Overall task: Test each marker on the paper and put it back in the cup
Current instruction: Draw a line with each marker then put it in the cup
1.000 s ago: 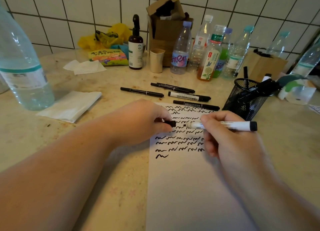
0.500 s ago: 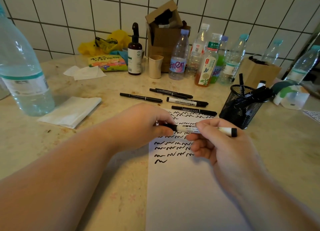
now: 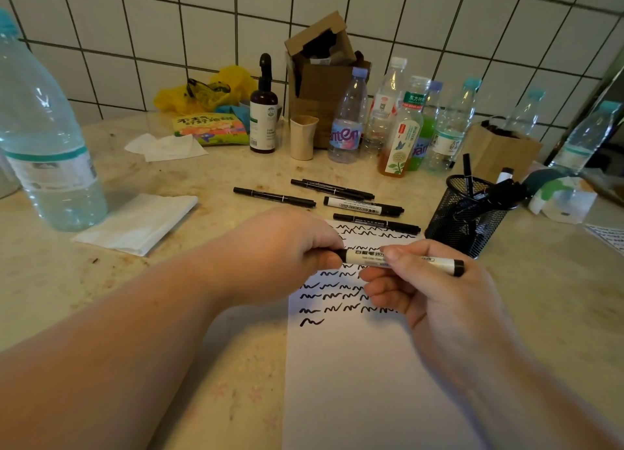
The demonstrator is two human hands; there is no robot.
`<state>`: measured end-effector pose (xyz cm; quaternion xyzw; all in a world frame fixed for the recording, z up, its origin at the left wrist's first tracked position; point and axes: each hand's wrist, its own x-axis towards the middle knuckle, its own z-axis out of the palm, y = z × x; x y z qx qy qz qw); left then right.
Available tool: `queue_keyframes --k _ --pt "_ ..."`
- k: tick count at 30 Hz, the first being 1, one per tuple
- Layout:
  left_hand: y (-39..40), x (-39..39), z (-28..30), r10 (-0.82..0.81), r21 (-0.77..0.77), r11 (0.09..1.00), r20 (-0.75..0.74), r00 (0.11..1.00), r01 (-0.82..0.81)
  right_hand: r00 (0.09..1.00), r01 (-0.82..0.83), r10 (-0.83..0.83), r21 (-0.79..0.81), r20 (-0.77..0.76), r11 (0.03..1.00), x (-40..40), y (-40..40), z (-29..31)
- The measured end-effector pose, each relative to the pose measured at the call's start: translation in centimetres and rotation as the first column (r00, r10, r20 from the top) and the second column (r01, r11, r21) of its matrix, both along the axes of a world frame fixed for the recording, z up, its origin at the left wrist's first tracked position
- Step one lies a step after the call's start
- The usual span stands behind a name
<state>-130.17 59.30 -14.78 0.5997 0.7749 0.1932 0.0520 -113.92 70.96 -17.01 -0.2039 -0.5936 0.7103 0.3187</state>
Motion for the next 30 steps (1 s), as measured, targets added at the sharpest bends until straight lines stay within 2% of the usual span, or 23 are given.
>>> queue_keyframes --k 4,7,12,14,16,18,22,27,30 --pt "0.1 -0.2 -0.3 -0.004 -0.032 0.999 -0.004 1.0 0.004 0.998 -0.024 0.024 0.013 0.059 1.0 -0.2 0.3 -0.1" --pt "0.4 -0.3 -0.6 0.014 -0.058 0.998 0.049 0.999 -0.012 0.989 -0.026 0.004 0.15 0.144 0.988 -0.2 0.4 -0.2" --pt "0.5 -1.0 -1.6 0.17 -0.03 0.985 0.143 0.975 -0.167 0.976 0.083 -0.136 0.288 0.168 0.954 0.6 1.4 2.1" --pt "0.4 -1.1 -1.7 0.198 -0.033 0.98 0.14 0.97 -0.196 0.974 0.15 -0.188 0.257 0.13 0.955 1.0 2.5 3.6" --pt "0.4 -1.0 -1.5 0.213 -0.032 0.977 0.121 0.97 -0.21 0.969 0.238 -0.244 0.135 0.03 0.962 1.5 3.8 5.0" --pt "0.5 -1.0 -1.4 0.225 -0.026 0.974 0.106 0.969 -0.223 0.937 0.348 -0.347 0.095 -0.028 0.933 2.0 5.2 6.0" --pt "0.6 -0.9 -1.5 0.24 -0.054 0.97 0.109 0.965 -0.235 0.891 0.423 -0.453 0.313 0.026 0.85 2.7 8.0 6.5" --pt "0.7 -1.1 -1.5 0.25 -0.052 0.968 0.11 0.962 -0.245 0.825 0.342 -0.534 0.586 0.188 0.734 2.1 10.1 7.3" --pt "0.6 -1.1 -1.5 0.247 -0.053 0.969 0.111 0.963 -0.242 0.778 0.308 -0.581 0.661 0.239 0.684 1.3 11.1 7.7"
